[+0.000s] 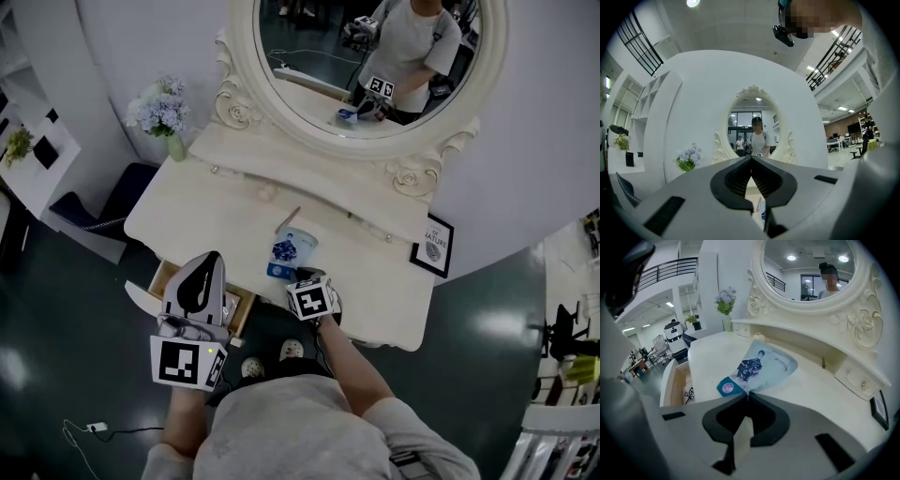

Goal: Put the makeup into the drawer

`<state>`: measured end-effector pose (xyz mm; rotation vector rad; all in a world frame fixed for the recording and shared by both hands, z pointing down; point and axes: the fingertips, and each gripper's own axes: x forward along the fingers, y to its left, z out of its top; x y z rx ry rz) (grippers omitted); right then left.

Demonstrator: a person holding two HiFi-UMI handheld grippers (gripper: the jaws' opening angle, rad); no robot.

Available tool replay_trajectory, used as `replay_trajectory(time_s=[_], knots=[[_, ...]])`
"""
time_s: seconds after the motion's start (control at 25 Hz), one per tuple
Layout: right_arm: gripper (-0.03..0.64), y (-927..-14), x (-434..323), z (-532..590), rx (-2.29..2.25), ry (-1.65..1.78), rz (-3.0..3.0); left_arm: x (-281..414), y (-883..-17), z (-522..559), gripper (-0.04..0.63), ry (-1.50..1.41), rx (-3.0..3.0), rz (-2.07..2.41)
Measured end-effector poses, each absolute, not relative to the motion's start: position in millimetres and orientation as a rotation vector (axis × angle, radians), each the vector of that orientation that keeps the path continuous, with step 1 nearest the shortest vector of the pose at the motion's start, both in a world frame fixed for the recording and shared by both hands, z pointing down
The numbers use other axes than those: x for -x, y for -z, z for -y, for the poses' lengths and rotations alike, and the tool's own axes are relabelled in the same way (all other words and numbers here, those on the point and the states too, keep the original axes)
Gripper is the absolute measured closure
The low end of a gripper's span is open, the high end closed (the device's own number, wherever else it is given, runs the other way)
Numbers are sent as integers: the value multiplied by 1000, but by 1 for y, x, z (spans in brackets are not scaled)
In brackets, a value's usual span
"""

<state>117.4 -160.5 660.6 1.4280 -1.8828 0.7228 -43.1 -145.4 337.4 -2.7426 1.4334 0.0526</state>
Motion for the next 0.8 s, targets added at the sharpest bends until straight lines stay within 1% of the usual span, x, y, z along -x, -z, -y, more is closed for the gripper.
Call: replay_trajectory(time_s=[0.28, 0.8], knots=[[589, -636, -103, 158, -1458, -656, 2016, 52, -340, 143, 581, -50, 2733, -1455], [589, -603, -42, 161, -1340, -580, 2200, 79, -340, 132, 581, -5, 2644, -1532]])
